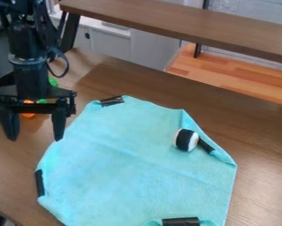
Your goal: Fold the cloth from bottom left to top right
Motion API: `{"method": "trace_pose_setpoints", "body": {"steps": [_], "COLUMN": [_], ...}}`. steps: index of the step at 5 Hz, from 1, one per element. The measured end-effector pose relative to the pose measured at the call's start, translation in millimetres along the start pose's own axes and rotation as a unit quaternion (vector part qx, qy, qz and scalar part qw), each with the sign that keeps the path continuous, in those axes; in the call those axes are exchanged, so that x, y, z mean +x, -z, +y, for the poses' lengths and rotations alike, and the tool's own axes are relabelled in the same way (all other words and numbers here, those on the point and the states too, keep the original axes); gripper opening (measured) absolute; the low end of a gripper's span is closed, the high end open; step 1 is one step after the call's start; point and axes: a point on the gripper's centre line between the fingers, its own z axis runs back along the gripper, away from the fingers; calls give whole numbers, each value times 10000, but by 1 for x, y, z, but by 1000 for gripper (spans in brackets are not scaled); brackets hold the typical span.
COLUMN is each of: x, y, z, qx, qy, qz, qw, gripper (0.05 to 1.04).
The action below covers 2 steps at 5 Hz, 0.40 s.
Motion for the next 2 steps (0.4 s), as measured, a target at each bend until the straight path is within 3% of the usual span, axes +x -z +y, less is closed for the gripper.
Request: {"method": "trace_pose_setpoints", "body": {"steps": [1, 2], "x": [-3, -12], "y": [7, 31], "z": [1, -4], "qx": [51, 292], "qy": [-10, 285], "qz": [86, -337], "qw": [9999, 9986], "gripper": [1001, 1001]}}
